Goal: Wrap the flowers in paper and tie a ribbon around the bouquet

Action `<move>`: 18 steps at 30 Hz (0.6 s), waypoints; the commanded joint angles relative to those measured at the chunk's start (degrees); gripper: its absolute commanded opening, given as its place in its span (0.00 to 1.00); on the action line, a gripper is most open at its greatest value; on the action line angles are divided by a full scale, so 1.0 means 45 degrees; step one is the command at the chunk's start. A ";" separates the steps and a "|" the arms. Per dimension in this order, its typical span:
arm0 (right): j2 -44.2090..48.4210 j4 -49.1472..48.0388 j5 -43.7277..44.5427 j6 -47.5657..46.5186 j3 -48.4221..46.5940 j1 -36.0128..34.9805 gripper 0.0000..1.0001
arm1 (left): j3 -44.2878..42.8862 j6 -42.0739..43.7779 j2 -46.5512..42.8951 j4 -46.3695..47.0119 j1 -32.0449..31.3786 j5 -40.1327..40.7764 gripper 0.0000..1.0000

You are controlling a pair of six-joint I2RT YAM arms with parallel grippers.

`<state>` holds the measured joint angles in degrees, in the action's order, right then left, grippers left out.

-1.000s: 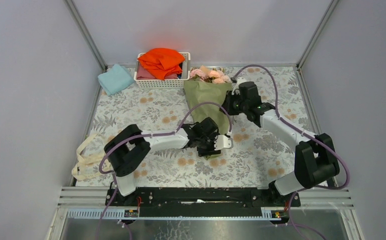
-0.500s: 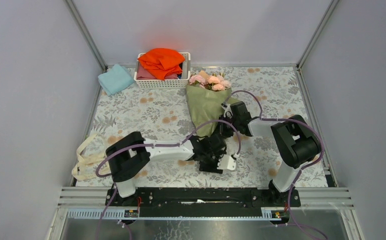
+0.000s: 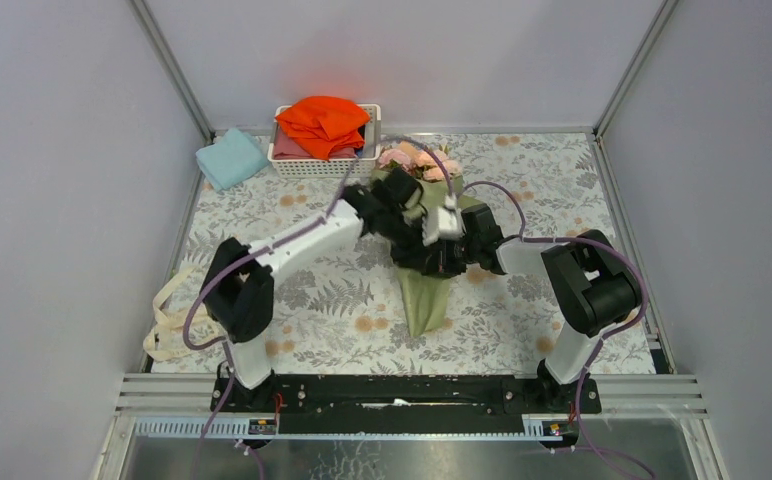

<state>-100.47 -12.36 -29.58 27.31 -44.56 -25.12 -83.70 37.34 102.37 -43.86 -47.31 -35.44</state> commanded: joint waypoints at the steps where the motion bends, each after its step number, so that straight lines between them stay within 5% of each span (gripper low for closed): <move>1: -0.0076 -0.0050 0.0416 -0.0189 0.0050 0.0022 0.03 | -0.1108 -0.2164 0.1579 0.1137 0.2596 -0.0590 0.36; 11: -0.0090 0.0054 0.0321 -0.0212 0.0232 0.0017 0.02 | -0.1474 -0.5686 0.3709 0.5550 0.5134 0.1687 0.30; 18: -0.0116 0.0631 0.0365 -0.0672 0.0156 0.0027 0.02 | -0.2855 -0.5995 0.5003 0.6619 0.6335 0.4658 0.31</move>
<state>-100.47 -12.64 -29.61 26.96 -44.34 -25.12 -91.70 12.53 122.02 -22.28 -21.12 -24.64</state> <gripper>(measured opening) 0.034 0.308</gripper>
